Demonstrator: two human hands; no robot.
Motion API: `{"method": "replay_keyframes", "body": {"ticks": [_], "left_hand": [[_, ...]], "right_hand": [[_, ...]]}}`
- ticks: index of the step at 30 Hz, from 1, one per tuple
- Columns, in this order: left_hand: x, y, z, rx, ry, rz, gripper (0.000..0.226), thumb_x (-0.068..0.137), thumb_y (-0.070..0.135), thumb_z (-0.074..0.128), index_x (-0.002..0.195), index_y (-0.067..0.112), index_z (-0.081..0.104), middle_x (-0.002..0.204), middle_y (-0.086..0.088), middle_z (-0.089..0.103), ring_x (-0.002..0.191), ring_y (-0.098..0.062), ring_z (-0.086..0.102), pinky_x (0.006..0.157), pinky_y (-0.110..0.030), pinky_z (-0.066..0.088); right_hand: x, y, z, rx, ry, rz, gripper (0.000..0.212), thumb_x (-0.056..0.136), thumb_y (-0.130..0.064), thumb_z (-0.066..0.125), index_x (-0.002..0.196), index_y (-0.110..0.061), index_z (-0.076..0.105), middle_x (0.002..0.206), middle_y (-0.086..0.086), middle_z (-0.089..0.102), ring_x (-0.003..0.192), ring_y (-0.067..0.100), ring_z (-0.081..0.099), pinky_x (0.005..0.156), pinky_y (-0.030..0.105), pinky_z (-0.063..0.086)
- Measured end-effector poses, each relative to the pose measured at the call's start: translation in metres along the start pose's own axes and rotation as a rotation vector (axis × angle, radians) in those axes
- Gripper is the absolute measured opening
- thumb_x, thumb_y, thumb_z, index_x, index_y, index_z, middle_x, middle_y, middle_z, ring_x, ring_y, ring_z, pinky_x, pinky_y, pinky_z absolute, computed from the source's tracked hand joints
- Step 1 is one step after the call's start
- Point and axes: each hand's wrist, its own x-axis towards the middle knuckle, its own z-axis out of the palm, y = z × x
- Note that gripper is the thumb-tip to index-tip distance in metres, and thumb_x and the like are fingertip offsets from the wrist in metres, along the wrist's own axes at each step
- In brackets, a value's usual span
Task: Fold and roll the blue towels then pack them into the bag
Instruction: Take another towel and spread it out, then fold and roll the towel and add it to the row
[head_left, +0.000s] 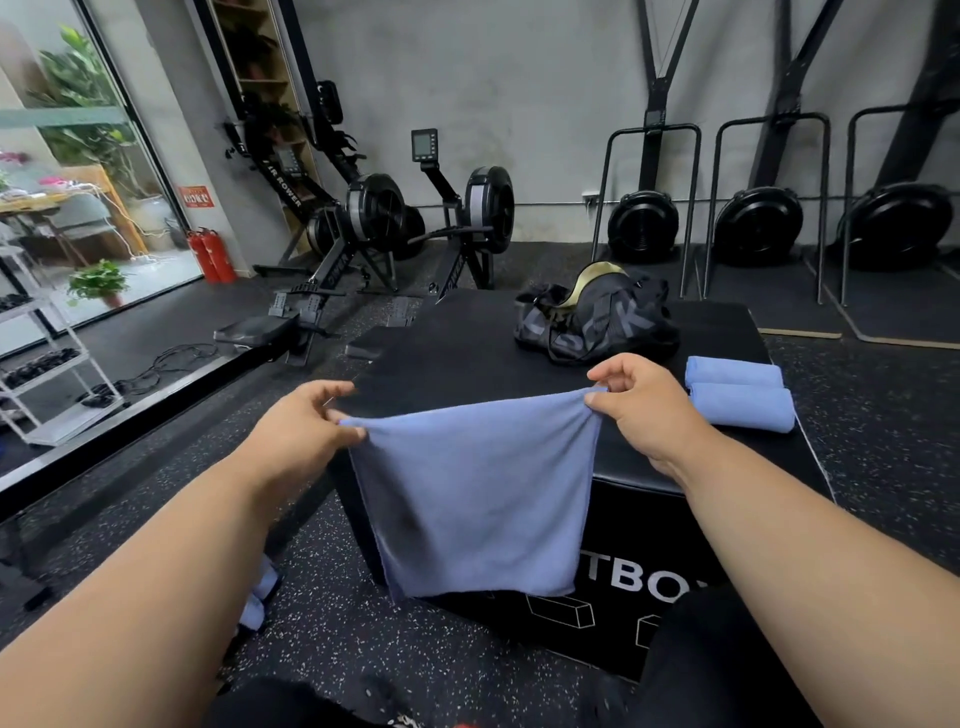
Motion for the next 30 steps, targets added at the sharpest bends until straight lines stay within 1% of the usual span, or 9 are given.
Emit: {"method": "replay_keyframes", "body": {"ticks": [3,7,9,12,14,19,23,26,30], "left_hand": [[0.009,-0.001,0.0,0.148,-0.022,-0.015,0.032,0.085,-0.003,0.079,0.099,0.025,0.072,0.085,0.002,0.074,0.074,-0.012,0.063,0.072,-0.022,0.048],[0.039,0.01,-0.005,0.21,-0.04,-0.029,0.027,0.079,0.001,0.082,0.094,0.023,0.077,0.088,-0.002,0.079,0.084,-0.021,0.072,0.094,-0.039,0.059],[0.056,0.021,-0.003,0.21,-0.052,-0.043,0.025,0.08,-0.001,0.081,0.095,0.019,0.077,0.091,-0.007,0.08,0.082,-0.024,0.073,0.09,-0.041,0.062],[0.087,0.045,0.006,0.246,-0.009,-0.018,0.02,0.087,-0.004,0.076,0.1,0.011,0.076,0.096,-0.009,0.077,0.074,-0.017,0.065,0.067,-0.023,0.053],[0.109,0.067,0.008,0.215,0.046,0.011,0.019,0.09,-0.001,0.075,0.103,0.011,0.076,0.096,-0.009,0.076,0.069,-0.015,0.06,0.06,-0.021,0.047],[0.157,0.132,-0.007,0.095,0.223,0.261,0.02,0.09,0.01,0.077,0.107,0.02,0.076,0.099,-0.002,0.077,0.073,-0.007,0.062,0.066,-0.021,0.05],[0.148,0.15,-0.017,-0.078,0.324,0.413,0.016,0.09,0.015,0.078,0.104,0.023,0.075,0.093,0.005,0.077,0.077,-0.007,0.067,0.075,-0.028,0.057],[0.124,0.111,0.003,-0.107,0.256,0.409,0.015,0.089,0.01,0.079,0.098,0.02,0.074,0.086,0.006,0.077,0.074,-0.006,0.066,0.075,-0.027,0.056],[0.093,0.001,0.062,0.177,0.062,0.265,0.024,0.085,0.005,0.076,0.088,0.029,0.073,0.085,0.022,0.073,0.073,0.006,0.065,0.077,-0.015,0.05]], "right_hand": [[0.002,0.004,-0.003,-0.032,-0.047,-0.007,0.025,0.09,-0.001,0.075,0.1,-0.023,0.072,0.095,0.006,0.07,0.082,0.013,0.062,0.078,0.022,0.05],[0.017,0.001,-0.005,-0.061,-0.096,0.0,0.025,0.091,-0.001,0.073,0.1,-0.024,0.072,0.093,0.007,0.07,0.075,0.011,0.063,0.075,0.026,0.053],[0.028,-0.005,-0.004,-0.054,-0.1,0.013,0.025,0.091,0.004,0.07,0.098,-0.02,0.071,0.088,0.006,0.067,0.064,0.009,0.06,0.062,0.021,0.05],[0.056,-0.02,0.0,-0.019,-0.047,0.038,0.024,0.092,0.008,0.064,0.097,-0.015,0.068,0.086,0.007,0.063,0.059,0.012,0.057,0.05,0.018,0.046],[0.082,-0.039,0.0,0.016,0.005,0.033,0.022,0.094,0.009,0.063,0.098,-0.013,0.066,0.086,0.006,0.062,0.058,0.011,0.055,0.049,0.017,0.046],[0.145,-0.107,-0.021,0.157,0.143,-0.1,0.025,0.095,0.005,0.064,0.094,-0.02,0.065,0.088,0.003,0.062,0.063,0.008,0.056,0.052,0.015,0.047],[0.143,-0.136,-0.047,0.252,0.183,-0.222,0.024,0.097,0.003,0.065,0.099,-0.021,0.064,0.09,0.0,0.063,0.062,0.005,0.057,0.056,0.015,0.048],[0.121,-0.097,-0.054,0.333,0.094,-0.204,0.026,0.097,0.005,0.066,0.098,-0.021,0.064,0.082,-0.003,0.064,0.058,0.005,0.055,0.055,0.016,0.045],[0.08,0.022,-0.027,0.061,-0.036,-0.004,0.027,0.092,0.008,0.071,0.096,-0.019,0.067,0.078,-0.004,0.067,0.063,0.008,0.056,0.059,0.019,0.045]]}}
